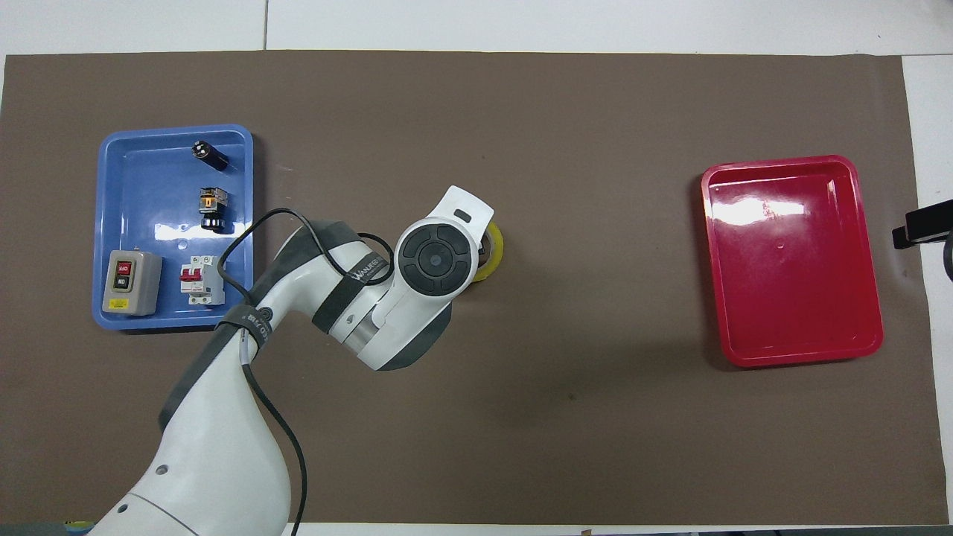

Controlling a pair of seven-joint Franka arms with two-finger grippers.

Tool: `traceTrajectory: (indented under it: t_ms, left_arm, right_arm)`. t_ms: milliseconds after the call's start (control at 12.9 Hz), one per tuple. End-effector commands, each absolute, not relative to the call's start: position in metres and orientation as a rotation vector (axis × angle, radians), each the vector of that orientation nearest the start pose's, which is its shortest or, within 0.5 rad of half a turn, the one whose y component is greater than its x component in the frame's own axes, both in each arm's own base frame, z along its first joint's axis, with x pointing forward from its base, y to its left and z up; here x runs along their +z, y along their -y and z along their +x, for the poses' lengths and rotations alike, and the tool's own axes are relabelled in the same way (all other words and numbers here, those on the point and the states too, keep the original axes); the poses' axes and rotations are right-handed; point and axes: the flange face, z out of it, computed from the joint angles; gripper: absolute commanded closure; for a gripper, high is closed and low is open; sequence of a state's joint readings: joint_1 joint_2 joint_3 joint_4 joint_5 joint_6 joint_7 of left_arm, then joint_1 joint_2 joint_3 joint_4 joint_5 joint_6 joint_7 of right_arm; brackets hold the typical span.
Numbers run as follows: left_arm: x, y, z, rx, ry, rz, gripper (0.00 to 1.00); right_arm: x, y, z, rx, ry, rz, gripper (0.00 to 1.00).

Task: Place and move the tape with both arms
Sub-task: 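Release the tape with the left gripper while the right gripper approaches it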

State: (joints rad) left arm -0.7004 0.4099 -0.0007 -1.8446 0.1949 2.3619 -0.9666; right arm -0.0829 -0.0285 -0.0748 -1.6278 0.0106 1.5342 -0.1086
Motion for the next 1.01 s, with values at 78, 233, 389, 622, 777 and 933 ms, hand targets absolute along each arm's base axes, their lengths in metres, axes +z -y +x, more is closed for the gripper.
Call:
traceTrajectory:
  t_ms: [78, 233, 389, 622, 777, 933]
  left_arm:
    - [0.317, 0.426, 0.498, -0.329, 0.166, -3.100, 0.01]
    - [0.355, 0.400, 0.506, -0.355, 0.188, -3.098, 0.00]
    - [0.399, 0.348, 0.511, -0.389, 0.161, -3.096, 0.00]
    - [0.442, 0.268, 0.529, -0.267, 0.104, -3.060, 0.00]
    - [0.469, 0.213, 0.543, -0.199, 0.039, -3.151, 0.00]
    - [0.497, 0.161, 0.549, -0.145, 0.010, -3.188, 0.00]
  right_arm:
    - [0.604, 0.046, 0.531, 0.093, 0.040, -3.103, 0.00]
    - [0.600, 0.033, 0.531, 0.092, 0.030, -3.105, 0.00]
    - [0.588, -0.001, 0.540, 0.061, 0.040, -3.094, 0.00]
    - [0.548, -0.116, 0.571, 0.003, -0.033, -3.065, 0.00]
    - [0.503, -0.192, 0.590, -0.081, -0.111, -3.041, 0.00]
    - [0.461, -0.250, 0.594, -0.122, -0.084, -3.033, 0.00]
